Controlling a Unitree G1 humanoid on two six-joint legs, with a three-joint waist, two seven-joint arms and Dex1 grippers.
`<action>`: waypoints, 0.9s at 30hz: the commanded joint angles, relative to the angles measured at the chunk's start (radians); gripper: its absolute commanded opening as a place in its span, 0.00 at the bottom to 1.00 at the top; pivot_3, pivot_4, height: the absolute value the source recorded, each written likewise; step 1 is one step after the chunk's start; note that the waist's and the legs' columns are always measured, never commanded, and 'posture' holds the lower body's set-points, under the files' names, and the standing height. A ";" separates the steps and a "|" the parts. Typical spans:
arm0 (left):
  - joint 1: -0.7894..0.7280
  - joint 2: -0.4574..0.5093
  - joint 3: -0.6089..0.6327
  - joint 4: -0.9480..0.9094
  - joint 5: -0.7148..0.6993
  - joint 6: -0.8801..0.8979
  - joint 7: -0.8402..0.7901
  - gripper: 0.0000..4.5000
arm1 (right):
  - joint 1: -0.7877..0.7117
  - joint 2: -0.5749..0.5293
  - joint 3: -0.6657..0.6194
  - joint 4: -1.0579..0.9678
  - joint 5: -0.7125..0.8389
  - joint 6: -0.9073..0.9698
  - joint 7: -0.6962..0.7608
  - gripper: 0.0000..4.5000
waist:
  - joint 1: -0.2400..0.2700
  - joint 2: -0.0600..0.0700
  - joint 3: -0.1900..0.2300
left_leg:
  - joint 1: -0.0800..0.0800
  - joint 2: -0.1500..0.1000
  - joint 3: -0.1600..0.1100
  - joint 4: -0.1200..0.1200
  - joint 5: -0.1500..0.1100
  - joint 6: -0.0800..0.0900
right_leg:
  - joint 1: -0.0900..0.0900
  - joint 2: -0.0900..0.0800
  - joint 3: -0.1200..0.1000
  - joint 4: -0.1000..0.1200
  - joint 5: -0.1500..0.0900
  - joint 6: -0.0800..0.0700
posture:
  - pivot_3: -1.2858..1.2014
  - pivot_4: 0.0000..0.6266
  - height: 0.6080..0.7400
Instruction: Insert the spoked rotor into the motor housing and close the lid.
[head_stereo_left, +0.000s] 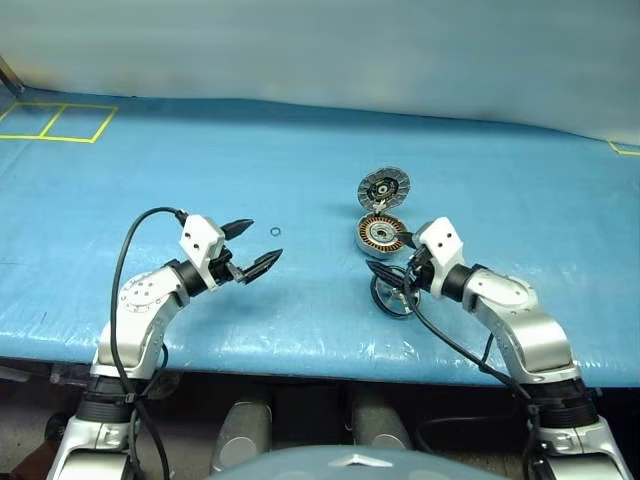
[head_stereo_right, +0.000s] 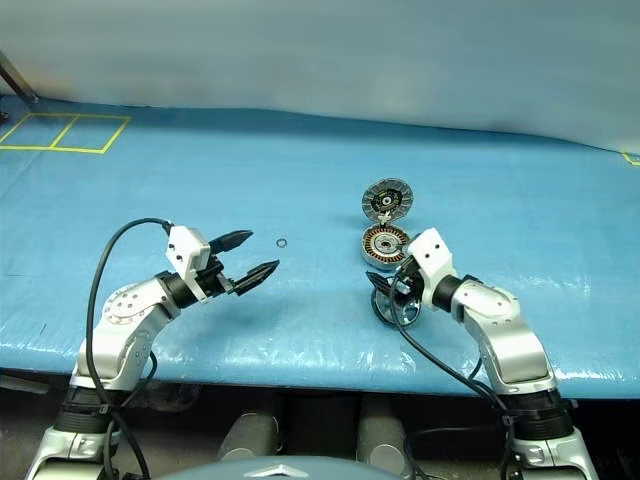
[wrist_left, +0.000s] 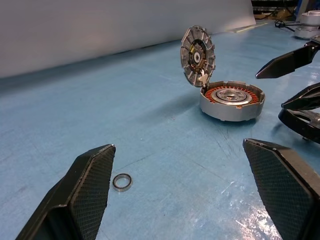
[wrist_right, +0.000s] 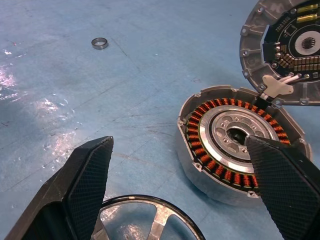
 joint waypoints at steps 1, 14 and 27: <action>-0.005 -0.001 0.001 -0.032 -0.002 -0.011 -0.001 1.00 | -0.013 -0.011 -0.022 -0.039 0.005 -0.009 -0.005 0.99 | 0.001 0.000 0.000 | 0.000 0.000 0.000 0.000 0.000 0.000 | 0.000 0.000 0.000 0.000 0.000 0.000 | 0.52 0.24 1.00; -0.010 0.004 0.002 -0.024 0.000 -0.017 -0.006 1.00 | -0.022 -0.011 -0.031 -0.029 0.015 -0.007 -0.006 0.99 | 0.001 0.000 0.000 | 0.000 0.000 0.000 0.000 0.000 0.000 | 0.000 0.000 0.000 0.000 0.000 0.000 | 0.52 0.24 1.00; -0.003 -0.005 -0.010 -0.025 -0.001 -0.022 -0.009 1.00 | -0.050 -0.013 -0.003 -0.043 -0.042 -0.001 -0.062 0.99 | 0.000 0.000 0.000 | 0.000 0.000 0.000 0.000 0.000 0.000 | 0.000 0.000 0.000 0.000 0.000 0.000 | 0.52 0.24 1.00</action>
